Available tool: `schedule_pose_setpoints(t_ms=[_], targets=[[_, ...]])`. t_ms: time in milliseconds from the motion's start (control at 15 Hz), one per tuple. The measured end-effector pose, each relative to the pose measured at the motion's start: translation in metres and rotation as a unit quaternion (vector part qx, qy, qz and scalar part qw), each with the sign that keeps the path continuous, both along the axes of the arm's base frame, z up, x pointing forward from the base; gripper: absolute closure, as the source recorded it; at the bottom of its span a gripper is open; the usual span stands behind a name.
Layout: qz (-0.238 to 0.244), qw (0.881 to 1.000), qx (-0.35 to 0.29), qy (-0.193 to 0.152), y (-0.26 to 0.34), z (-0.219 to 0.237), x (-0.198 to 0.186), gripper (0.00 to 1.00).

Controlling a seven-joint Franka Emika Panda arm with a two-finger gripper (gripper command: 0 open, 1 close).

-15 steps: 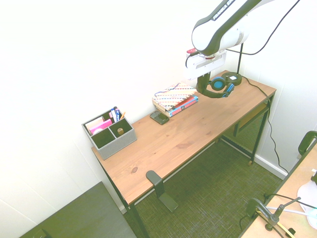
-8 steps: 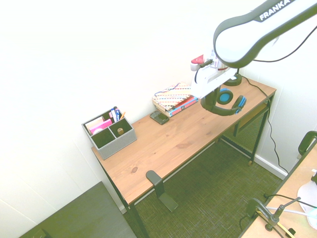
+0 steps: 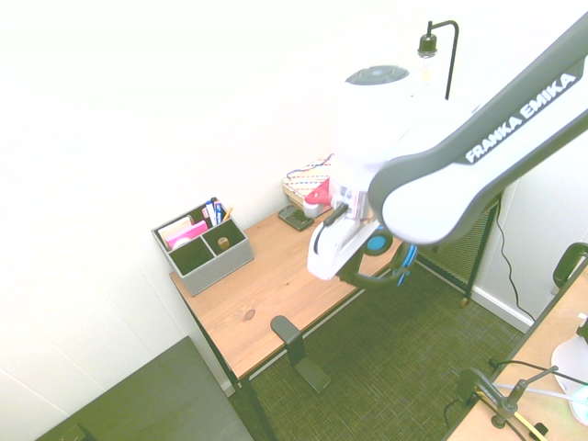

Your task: Hang the headphone

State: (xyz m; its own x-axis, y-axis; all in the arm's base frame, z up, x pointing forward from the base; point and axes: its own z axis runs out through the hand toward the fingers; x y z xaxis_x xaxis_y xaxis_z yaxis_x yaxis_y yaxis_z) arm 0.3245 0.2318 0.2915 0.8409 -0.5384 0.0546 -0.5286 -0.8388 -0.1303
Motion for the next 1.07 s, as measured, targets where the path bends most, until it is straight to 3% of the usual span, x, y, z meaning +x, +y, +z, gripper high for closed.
schedule_pose_setpoints(t_ms=[467,800,1067], targets=[[0.009,0.999,-0.026,0.026,0.056,-0.08,-0.052,1.0],[0.001,0.999,-0.04,0.015,0.082,-0.114,-0.036,1.0],[-0.013,0.999,-0.044,0.025,0.119,-0.163,-0.022,1.0]])
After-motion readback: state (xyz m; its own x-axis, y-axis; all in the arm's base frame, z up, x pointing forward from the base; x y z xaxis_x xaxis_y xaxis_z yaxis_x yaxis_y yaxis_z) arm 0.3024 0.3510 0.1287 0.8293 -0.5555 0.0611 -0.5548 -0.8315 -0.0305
